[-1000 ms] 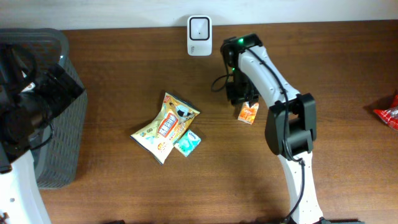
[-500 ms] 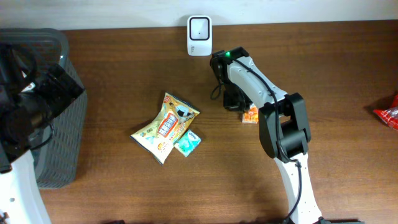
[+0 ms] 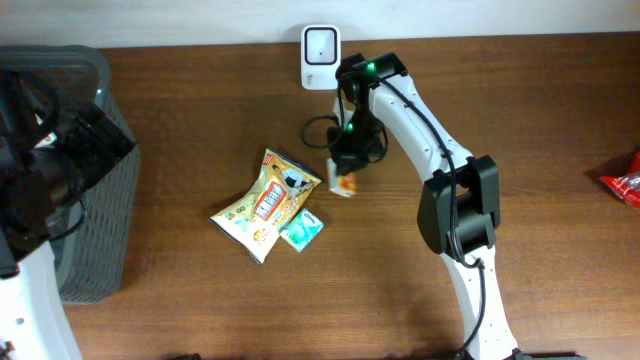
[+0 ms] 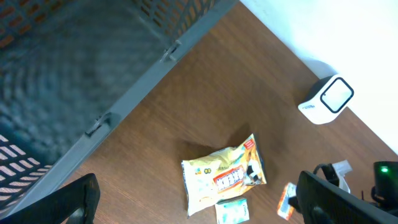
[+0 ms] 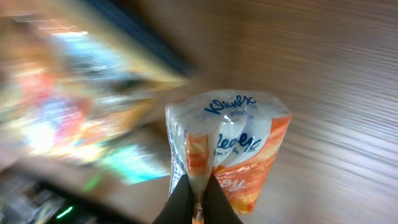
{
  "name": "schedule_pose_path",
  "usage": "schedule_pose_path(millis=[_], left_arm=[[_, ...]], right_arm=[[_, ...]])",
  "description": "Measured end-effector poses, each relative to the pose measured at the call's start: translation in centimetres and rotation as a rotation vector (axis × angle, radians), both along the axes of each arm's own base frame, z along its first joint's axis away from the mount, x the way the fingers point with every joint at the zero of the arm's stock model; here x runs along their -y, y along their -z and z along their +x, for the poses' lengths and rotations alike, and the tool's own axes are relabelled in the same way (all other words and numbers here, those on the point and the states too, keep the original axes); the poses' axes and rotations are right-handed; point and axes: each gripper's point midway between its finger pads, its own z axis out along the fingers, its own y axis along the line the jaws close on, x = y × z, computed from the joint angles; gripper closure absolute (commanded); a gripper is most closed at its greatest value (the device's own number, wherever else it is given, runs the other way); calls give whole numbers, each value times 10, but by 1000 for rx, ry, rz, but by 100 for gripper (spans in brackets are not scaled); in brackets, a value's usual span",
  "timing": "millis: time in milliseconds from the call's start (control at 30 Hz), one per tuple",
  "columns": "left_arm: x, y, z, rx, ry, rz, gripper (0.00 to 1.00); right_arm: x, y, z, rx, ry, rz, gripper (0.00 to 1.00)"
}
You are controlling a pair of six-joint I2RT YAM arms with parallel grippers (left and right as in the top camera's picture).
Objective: Scan the item barcode
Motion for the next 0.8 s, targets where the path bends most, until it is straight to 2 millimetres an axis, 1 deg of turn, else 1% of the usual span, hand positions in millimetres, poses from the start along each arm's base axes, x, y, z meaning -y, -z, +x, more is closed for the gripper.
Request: schedule_pose_path(millis=[67,133,200,267,333,433,500,600,700,800], left_arm=[[0,0,0,0,0,0,1],[0,0,0,0,0,0,1],[0,0,0,0,0,0,1],[0,0,0,0,0,0,1],[0,0,0,0,0,0,1],[0,0,0,0,0,0,1],[0,0,0,0,0,0,1],[0,0,0,0,0,0,1],[0,0,0,0,0,0,1],[0,0,0,0,0,0,1]], right_arm=[[-19,-13,-3,-13,-27,133,96],[-43,-34,-11,-36,-72,328,96],[-64,-49,-18,-42,-110,456,96],[-77,-55,-22,-36,-134,514,96],[-98,-64,-28,-17,-175,588,96],[-127,-70,-39,-1,-223,649,96],[-146,-69,-43,13,-245,682,96],[-160,-59,-53,-9,-249,690,96],[-160,-40,-59,-55,-224,656,96],[-148,-10,-61,-96,-174,573,96]])
